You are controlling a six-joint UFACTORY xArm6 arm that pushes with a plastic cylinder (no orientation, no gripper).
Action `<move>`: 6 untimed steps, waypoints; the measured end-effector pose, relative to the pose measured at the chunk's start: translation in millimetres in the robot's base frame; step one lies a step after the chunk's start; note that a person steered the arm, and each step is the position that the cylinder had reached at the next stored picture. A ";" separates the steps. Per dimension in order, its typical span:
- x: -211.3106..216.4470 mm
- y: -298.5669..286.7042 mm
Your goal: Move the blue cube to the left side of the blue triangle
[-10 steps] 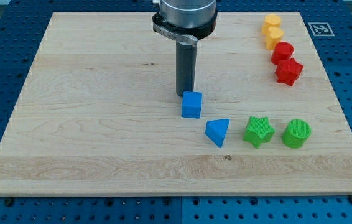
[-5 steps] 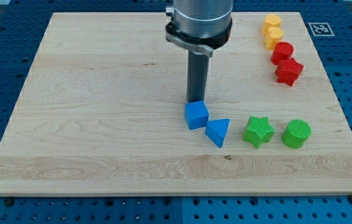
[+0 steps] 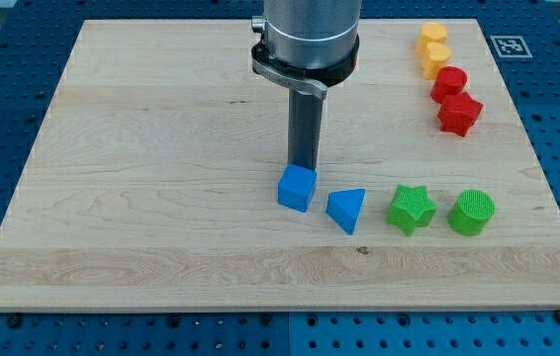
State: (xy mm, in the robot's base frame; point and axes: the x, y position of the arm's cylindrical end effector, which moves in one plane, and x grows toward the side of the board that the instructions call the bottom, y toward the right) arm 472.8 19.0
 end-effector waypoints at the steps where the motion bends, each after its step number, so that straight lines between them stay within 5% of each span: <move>1: 16.1 1.1; 6: 26.2 -8.3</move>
